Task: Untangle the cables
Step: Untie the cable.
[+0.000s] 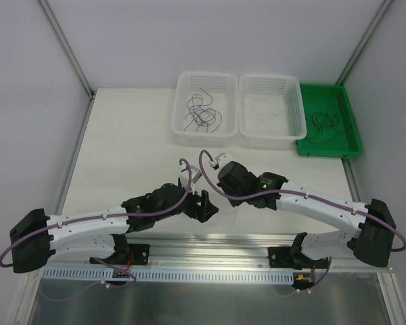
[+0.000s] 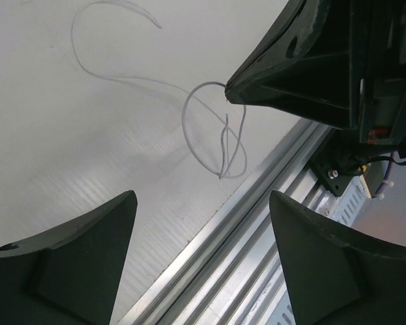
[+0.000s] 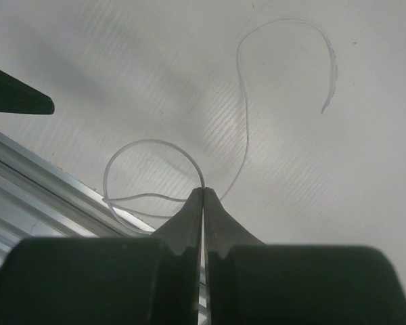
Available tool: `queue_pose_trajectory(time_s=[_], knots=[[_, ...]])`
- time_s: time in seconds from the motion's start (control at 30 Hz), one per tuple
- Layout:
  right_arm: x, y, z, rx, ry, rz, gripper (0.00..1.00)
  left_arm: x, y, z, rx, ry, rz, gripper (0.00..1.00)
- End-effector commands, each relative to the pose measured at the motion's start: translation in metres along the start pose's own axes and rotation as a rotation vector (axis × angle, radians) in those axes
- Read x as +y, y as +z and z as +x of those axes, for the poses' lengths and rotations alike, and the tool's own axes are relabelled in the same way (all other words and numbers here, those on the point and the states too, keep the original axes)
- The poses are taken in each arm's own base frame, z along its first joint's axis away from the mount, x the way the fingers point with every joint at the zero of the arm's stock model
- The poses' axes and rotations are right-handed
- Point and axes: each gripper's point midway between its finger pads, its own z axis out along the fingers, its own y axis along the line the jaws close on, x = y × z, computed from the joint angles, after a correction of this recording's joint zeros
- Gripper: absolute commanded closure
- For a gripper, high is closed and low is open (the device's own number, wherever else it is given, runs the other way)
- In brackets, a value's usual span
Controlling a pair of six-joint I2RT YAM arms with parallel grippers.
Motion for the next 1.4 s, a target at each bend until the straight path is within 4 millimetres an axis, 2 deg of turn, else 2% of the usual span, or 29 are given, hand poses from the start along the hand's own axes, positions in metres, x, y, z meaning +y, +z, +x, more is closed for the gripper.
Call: queue_pose_trajectory(time_s=[0.0,0.13,0.3,0.33,0.53,0.8,0.97,1.17,1.27,1.33,1.37], knots=[[-0.007,-0.012,-0.009,-0.045,0.02,0.023,0.99,-0.022,0.004,-0.028,-0.111,-0.064,0.073,0.21],[-0.004,-0.013,-0.01,-0.054,0.031,0.006,0.99,-0.019,0.013,-0.025,-0.108,-0.059,0.032,0.24],[-0.002,-0.015,-0.013,-0.075,0.063,-0.005,0.99,-0.029,0.027,-0.025,-0.103,-0.114,0.035,0.3],[-0.001,-0.015,-0.014,-0.081,0.069,-0.01,0.99,-0.029,0.031,-0.023,-0.098,-0.114,0.035,0.34],[-0.001,-0.016,-0.013,-0.095,0.083,-0.016,0.99,-0.04,0.038,-0.036,-0.16,-0.122,0.07,0.46],[0.0,-0.018,-0.013,-0.119,0.107,-0.031,0.99,-0.046,0.042,-0.034,-0.171,-0.125,0.113,0.65],[-0.003,-0.021,-0.013,-0.133,0.112,-0.028,0.99,-0.048,0.041,-0.035,-0.173,-0.123,0.125,0.77],[-0.007,-0.018,-0.009,-0.132,0.124,-0.012,0.99,-0.05,0.038,-0.036,-0.18,-0.104,0.142,1.0],[-0.013,-0.01,-0.004,-0.128,0.17,-0.007,0.99,-0.05,0.032,-0.039,-0.216,-0.097,0.165,1.0],[-0.019,-0.003,0.008,-0.107,0.21,-0.002,0.99,-0.058,0.021,-0.053,-0.291,-0.084,0.219,1.0],[-0.023,0.001,0.008,-0.111,0.261,-0.011,0.99,-0.053,0.018,-0.046,-0.295,-0.066,0.225,1.0]])
